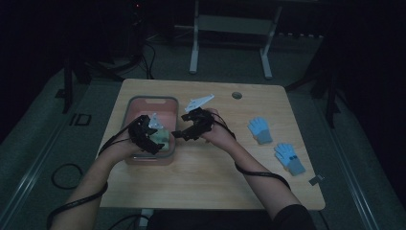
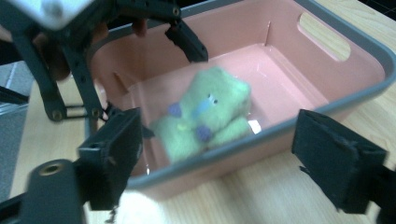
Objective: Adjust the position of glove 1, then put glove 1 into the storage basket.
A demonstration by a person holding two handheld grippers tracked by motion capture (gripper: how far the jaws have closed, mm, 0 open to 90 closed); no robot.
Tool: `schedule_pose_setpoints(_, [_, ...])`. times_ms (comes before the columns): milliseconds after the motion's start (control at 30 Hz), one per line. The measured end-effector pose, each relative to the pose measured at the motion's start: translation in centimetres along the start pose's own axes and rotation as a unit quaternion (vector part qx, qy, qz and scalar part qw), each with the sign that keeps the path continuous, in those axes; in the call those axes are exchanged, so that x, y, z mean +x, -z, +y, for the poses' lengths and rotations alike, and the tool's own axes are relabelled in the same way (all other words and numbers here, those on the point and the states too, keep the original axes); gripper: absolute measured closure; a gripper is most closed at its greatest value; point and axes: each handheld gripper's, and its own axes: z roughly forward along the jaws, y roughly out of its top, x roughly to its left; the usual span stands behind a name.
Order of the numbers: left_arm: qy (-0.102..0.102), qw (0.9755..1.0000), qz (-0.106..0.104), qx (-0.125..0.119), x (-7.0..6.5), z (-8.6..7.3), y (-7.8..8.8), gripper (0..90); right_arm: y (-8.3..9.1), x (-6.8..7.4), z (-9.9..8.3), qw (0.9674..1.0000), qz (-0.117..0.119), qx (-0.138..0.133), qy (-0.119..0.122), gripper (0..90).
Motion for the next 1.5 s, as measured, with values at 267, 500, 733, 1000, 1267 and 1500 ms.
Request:
schedule_pose_setpoints(267, [0.048, 0.9979, 0.0, -0.044, -0.2, 0.0, 1.2, 4.0, 2.9, -0.5, -2.4, 0.9994, -0.029, -0.004, 0.017, 16.3])
schedule_pose_setpoints(500, [0.061, 0.9931, -0.024, -0.097, -1.8, 1.3, 2.6, 4.0, 4.7, -1.1, -4.2, 0.9987, -0.042, -0.003, 0.028, 17.7])
schedule_pose_setpoints(733, [0.045, 0.9893, -0.039, -0.133, -4.5, 3.6, 2.6, 4.0, 6.0, -1.5, -6.0, 0.9981, -0.053, -0.003, 0.033, 18.7])
schedule_pose_setpoints(1000, [0.027, 0.9864, -0.063, -0.15, -7.4, 5.5, 1.5, 4.0, 8.0, -1.4, -7.9, 0.9977, -0.065, -0.012, 0.015, 16.0])
schedule_pose_setpoints(1267, [0.007, 0.9858, -0.073, -0.151, -9.3, 6.2, 0.0, 4.0, 9.8, -1.4, -9.5, 0.9949, -0.096, -0.031, -0.01, 11.4])
schedule_pose_setpoints(1500, [0.002, 0.9847, -0.085, -0.152, -10.2, 6.4, -1.1, 4.1, 10.9, -1.3, -11.4, 0.9957, -0.083, -0.035, -0.021, 11.1])
